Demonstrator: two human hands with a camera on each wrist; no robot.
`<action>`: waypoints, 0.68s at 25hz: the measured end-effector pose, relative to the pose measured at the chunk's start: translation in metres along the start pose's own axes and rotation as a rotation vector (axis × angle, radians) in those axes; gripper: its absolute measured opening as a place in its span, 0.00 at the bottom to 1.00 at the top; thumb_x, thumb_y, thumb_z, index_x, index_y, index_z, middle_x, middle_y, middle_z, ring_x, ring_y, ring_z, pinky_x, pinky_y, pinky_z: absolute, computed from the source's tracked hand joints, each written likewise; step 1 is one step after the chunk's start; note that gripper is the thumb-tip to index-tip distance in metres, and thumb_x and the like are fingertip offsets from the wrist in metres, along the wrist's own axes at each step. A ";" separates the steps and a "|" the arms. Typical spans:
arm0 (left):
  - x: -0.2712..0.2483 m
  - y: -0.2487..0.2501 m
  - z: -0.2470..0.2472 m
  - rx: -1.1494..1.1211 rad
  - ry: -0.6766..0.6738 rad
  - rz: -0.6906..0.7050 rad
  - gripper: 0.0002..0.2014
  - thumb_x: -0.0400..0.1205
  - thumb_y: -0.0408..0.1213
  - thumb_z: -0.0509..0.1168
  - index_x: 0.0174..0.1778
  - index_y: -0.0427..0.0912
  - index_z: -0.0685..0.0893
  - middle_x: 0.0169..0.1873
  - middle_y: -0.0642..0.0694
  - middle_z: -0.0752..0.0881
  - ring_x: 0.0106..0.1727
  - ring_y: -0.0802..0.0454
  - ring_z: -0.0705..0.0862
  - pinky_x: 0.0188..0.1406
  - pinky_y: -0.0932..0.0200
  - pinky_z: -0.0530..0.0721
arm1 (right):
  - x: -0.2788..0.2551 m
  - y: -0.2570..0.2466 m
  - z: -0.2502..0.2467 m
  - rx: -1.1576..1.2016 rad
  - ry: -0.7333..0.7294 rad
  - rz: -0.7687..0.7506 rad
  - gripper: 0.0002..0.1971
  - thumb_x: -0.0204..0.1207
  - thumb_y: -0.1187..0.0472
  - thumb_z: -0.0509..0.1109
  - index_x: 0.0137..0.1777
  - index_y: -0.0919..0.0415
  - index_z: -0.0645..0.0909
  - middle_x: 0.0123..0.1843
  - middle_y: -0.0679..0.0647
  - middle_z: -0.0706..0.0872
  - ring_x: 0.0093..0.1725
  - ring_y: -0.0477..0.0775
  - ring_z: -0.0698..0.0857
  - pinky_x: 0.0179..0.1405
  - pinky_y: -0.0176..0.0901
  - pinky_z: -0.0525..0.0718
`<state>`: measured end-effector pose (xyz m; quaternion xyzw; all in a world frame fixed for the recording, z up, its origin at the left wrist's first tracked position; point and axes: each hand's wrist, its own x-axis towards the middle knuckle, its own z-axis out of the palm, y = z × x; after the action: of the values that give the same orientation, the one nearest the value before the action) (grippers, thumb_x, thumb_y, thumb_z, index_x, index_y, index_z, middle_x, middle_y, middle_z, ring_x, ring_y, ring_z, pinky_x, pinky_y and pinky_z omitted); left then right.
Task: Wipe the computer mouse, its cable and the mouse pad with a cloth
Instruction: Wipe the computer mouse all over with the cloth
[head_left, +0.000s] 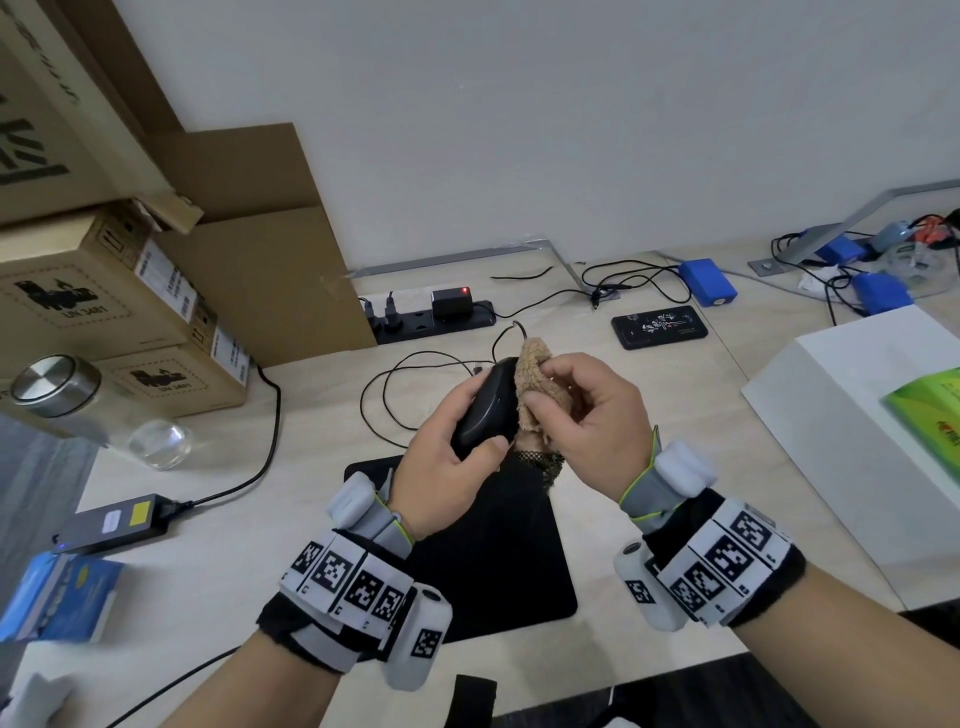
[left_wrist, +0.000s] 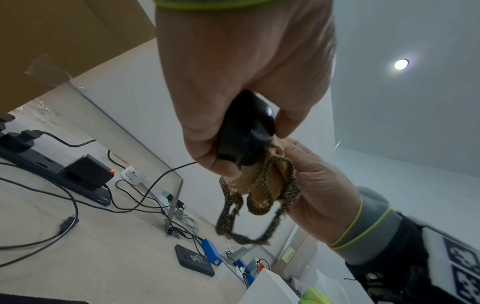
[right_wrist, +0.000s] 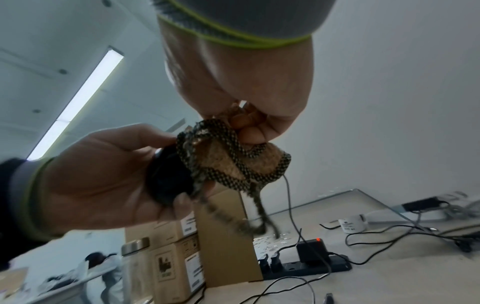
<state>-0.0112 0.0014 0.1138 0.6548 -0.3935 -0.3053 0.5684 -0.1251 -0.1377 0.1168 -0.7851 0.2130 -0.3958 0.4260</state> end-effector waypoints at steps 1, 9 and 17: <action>0.000 0.002 0.001 0.001 -0.001 0.002 0.29 0.78 0.34 0.66 0.77 0.51 0.71 0.63 0.59 0.83 0.62 0.54 0.84 0.60 0.40 0.86 | -0.002 -0.002 0.001 -0.011 -0.015 -0.019 0.11 0.69 0.58 0.76 0.48 0.44 0.81 0.44 0.36 0.82 0.42 0.36 0.81 0.45 0.32 0.79; 0.002 0.000 0.000 -0.020 -0.011 -0.020 0.30 0.77 0.35 0.66 0.77 0.49 0.71 0.58 0.59 0.84 0.53 0.53 0.86 0.50 0.41 0.89 | 0.000 -0.003 0.005 -0.029 0.011 -0.019 0.10 0.69 0.59 0.76 0.49 0.48 0.82 0.42 0.40 0.83 0.42 0.40 0.82 0.44 0.34 0.79; -0.001 -0.001 0.005 -0.056 -0.008 -0.044 0.31 0.77 0.35 0.66 0.78 0.48 0.70 0.61 0.53 0.84 0.52 0.53 0.86 0.44 0.51 0.90 | 0.001 -0.005 0.005 -0.085 0.001 -0.056 0.09 0.69 0.60 0.77 0.49 0.56 0.85 0.42 0.49 0.84 0.42 0.44 0.81 0.44 0.30 0.77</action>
<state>-0.0156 0.0002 0.1118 0.6458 -0.3727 -0.3314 0.5781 -0.1204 -0.1337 0.1197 -0.8081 0.2075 -0.3985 0.3809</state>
